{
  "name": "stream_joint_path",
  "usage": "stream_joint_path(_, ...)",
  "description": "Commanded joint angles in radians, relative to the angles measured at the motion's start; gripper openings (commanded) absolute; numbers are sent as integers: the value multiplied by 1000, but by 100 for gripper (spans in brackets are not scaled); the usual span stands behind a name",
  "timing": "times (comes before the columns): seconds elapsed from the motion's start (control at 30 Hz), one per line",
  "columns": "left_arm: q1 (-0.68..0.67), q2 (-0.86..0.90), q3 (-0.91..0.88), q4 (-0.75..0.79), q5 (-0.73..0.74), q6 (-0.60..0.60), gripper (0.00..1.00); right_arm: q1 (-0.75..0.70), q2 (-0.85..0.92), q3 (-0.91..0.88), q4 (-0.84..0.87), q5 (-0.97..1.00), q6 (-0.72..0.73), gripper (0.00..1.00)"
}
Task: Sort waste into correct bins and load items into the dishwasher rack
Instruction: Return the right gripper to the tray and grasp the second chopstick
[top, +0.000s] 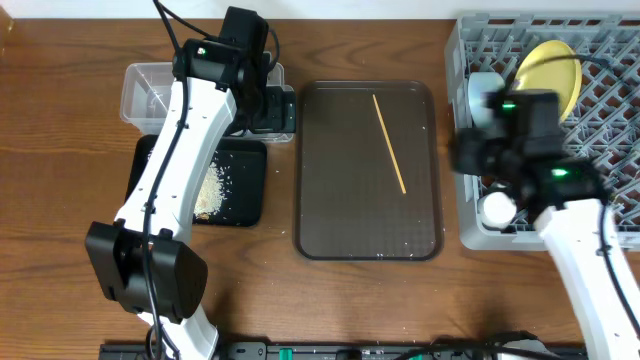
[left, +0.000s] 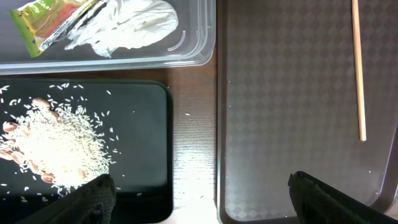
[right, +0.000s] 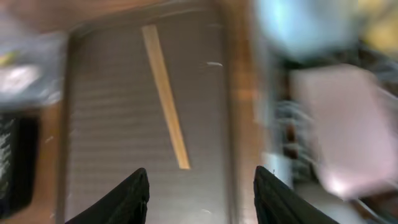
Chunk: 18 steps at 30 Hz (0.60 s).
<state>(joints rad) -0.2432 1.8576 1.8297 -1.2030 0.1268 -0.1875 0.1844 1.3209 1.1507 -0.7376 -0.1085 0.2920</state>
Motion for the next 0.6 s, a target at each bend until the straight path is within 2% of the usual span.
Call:
stream_joint_path(0.0, 3, -6, 19, -2, -12, -13, 91, 109, 44, 14, 35, 65, -48, 53)
stream_joint_path(0.2, 3, -6, 19, -2, -12, -13, 91, 220, 189, 14, 92, 138, -89, 53)
stream_joint_path(0.57, 3, -6, 19, -2, -12, -13, 91, 238, 447, 14, 174, 138, -134, 45)
